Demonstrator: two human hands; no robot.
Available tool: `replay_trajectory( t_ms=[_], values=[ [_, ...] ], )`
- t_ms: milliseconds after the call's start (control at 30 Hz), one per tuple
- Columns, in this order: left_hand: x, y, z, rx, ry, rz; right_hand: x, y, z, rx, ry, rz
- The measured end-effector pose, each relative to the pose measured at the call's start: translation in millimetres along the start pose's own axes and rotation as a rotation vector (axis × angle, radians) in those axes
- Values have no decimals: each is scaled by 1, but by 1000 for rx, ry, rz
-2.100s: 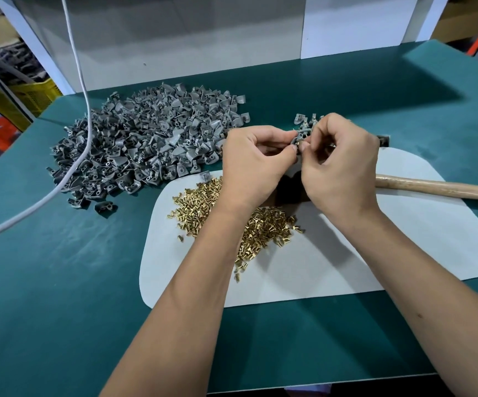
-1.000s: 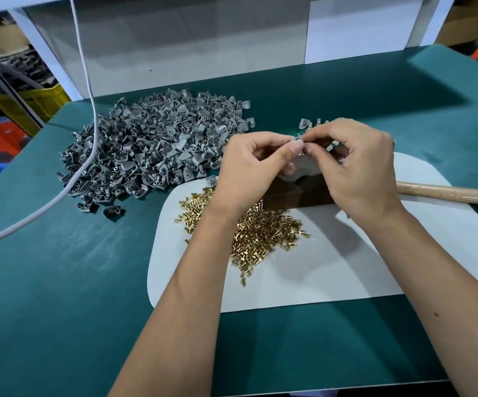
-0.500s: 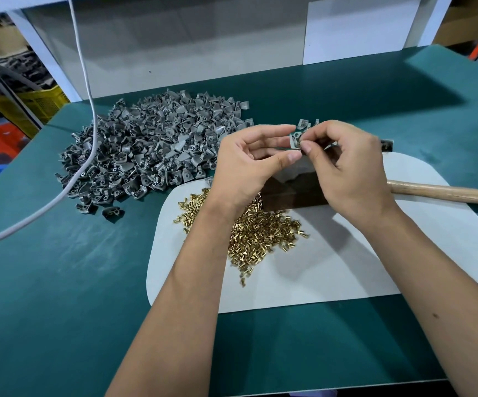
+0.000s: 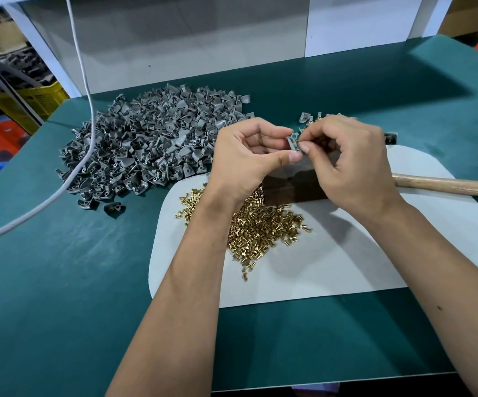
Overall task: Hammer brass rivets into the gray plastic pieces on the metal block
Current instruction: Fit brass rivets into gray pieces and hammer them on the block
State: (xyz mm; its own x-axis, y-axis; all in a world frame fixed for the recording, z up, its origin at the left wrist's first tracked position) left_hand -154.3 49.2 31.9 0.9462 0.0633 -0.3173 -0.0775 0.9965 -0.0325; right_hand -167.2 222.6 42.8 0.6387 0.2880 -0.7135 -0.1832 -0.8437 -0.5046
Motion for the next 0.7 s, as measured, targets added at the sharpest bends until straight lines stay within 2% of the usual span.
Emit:
replay_trajectory(
  t_ms=[133,367,700],
  values=[
    [1,3,0,8,-31,8,1,1,1,3,32,9],
    [3,8,0,2,-50,12,0,0,3,-109,197,-6],
    [2,3,-2,35,-79,40,-5,-8,1,-133,157,-98]
  ],
)
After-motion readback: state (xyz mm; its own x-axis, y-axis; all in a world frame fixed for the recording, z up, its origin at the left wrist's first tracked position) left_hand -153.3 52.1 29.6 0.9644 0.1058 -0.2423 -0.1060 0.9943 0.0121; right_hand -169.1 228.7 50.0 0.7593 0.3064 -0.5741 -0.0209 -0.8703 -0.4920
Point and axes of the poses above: each hand's wrist, its own x-axis away from the middle knuckle, its own y-axis out of the palm, z = x × y, the point moved 2 cm from there along -x, towards the middle knuckle, and after that the axes turned 4 degrees about -x, right-handed, at the moved point
